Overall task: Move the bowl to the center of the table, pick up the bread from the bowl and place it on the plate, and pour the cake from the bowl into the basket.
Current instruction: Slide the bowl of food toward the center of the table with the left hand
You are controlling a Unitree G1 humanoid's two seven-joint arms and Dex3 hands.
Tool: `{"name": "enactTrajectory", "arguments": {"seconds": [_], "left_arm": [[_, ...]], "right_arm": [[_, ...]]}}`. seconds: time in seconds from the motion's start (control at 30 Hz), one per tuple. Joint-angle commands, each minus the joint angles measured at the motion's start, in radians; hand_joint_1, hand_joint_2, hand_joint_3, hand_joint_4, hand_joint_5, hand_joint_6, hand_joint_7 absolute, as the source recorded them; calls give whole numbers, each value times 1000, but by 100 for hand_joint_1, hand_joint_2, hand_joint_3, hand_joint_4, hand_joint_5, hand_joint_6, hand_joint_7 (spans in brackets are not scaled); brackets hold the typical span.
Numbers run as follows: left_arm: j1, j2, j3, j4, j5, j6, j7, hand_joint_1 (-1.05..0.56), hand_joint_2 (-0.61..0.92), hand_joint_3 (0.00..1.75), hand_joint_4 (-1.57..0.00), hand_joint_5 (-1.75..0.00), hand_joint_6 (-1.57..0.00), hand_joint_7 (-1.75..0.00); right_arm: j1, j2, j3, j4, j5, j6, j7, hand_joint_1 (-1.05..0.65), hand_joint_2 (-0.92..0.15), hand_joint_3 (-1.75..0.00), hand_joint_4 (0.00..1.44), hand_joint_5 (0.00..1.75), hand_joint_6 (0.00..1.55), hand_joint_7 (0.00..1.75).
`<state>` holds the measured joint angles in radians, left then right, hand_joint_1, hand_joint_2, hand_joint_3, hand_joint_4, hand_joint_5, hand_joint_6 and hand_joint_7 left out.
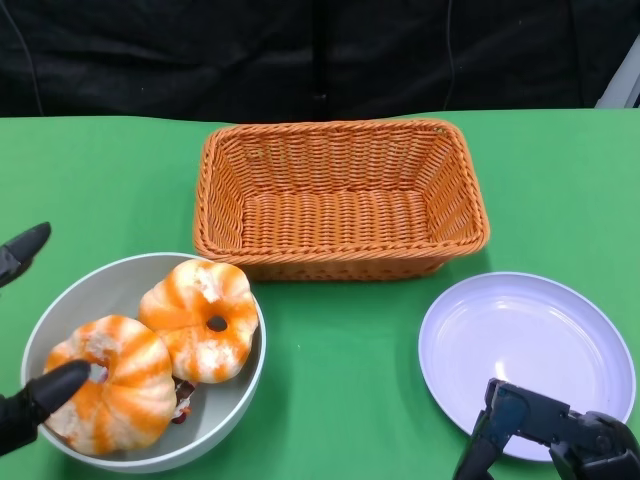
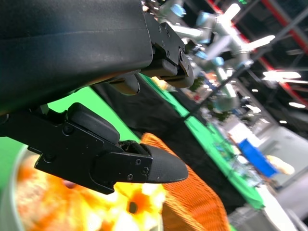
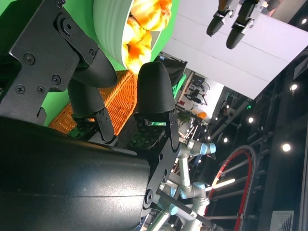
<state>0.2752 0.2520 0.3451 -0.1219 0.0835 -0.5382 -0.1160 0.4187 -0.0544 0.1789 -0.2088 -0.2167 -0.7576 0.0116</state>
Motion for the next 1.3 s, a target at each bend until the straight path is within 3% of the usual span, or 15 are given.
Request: {"name": "enactTrajectory", "arguments": {"seconds": [0.03,0.17,0.33,0.43,0.63,0.77,0.93,1.3], "left_arm": [[-24,24,9,54,38,60,33,-71,92,41,0,-64,-19,-20],[-40,31,-5,90,60,105,44,-69,92,40,0,-61,-18,-19],[-89,41,-31,183,29,160,19,-64,92,39,0,-38,-13,-15],[-115,54,-52,230,49,211,21,-59,92,41,0,-35,-12,-13],[-155,81,-96,277,60,370,0,-61,92,43,0,-32,-10,-11],[-213,97,-133,309,19,567,-87,-62,92,47,0,-22,-8,-7],[-264,102,-144,333,-59,691,-166,-62,92,50,-1,-17,-7,-4],[-219,84,-159,165,-212,837,-264,-67,92,55,-3,-13,-7,-2]], "right_arm": [[5,-6,-2,8,9,-12,-6,2,-9,-169,82,163,81,139],[5,-6,-4,9,6,-13,-8,2,-9,-168,82,163,81,139],[7,-12,-2,1,16,-6,0,3,-5,-173,82,163,82,139],[12,-13,-3,-4,13,-2,0,4,-5,-173,82,163,82,139],[13,-15,-5,-3,12,-6,1,5,-4,-173,82,163,82,139],[11,-18,-11,1,12,-14,-1,5,-4,-174,83,162,83,139],[8,-17,-16,11,7,-29,-7,3,-5,-172,84,161,82,138],[-1,-13,-7,5,0,-6,-3,3,-8,-170,82,161,81,139]]}}
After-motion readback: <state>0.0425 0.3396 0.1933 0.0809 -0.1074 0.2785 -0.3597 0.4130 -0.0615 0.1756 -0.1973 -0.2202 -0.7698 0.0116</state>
